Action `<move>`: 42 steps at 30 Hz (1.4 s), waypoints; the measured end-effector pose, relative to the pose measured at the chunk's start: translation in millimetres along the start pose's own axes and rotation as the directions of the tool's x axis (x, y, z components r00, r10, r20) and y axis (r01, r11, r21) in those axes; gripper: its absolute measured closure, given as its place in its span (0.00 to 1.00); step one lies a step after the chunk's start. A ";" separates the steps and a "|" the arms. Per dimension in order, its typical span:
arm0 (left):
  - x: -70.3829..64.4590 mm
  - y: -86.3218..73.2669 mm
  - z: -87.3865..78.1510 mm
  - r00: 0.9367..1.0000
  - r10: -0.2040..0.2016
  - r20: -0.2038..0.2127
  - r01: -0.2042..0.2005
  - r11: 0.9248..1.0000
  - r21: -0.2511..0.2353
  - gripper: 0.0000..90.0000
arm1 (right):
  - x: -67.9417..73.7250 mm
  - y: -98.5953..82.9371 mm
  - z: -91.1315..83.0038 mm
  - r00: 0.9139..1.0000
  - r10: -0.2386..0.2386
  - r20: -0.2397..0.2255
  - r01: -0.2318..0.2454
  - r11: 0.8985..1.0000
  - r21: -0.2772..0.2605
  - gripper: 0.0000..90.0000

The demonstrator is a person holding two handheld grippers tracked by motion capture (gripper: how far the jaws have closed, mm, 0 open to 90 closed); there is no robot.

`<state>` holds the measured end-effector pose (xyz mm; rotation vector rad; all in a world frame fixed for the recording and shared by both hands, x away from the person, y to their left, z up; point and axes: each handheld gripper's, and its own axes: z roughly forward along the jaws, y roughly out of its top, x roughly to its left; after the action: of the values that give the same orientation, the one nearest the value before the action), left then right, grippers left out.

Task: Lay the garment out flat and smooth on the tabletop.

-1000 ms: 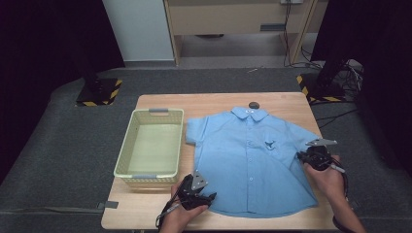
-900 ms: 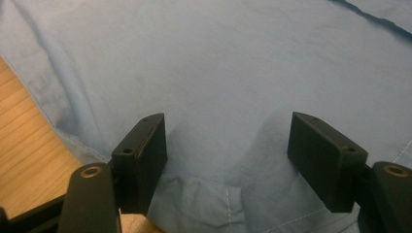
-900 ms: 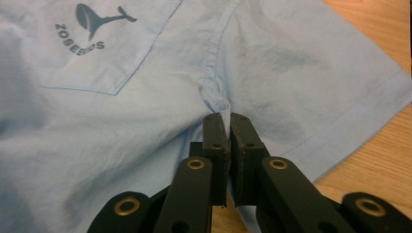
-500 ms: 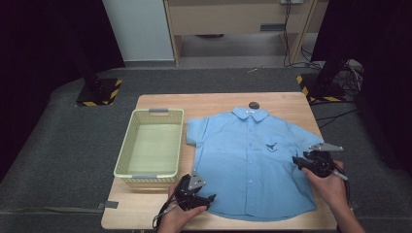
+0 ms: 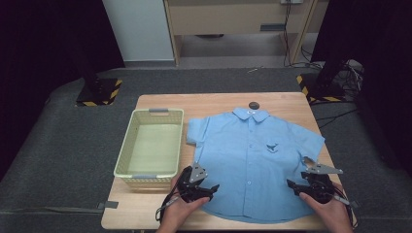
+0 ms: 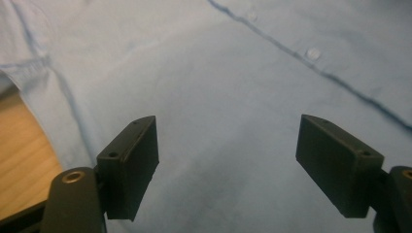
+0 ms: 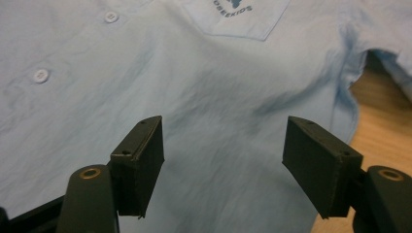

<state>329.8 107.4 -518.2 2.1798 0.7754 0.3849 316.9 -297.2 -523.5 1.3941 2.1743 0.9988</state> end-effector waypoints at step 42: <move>-44.2 5.2 29.1 0.995 0.045 0.086 -0.050 0.998 0.050 0.23 | -10.8 -17.2 -3.3 0.993 -0.114 -0.017 0.114 0.993 0.041 0.83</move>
<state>312.4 59.8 -534.3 2.2514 0.6950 0.2967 308.7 -312.4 -534.5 1.2685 2.2704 0.9299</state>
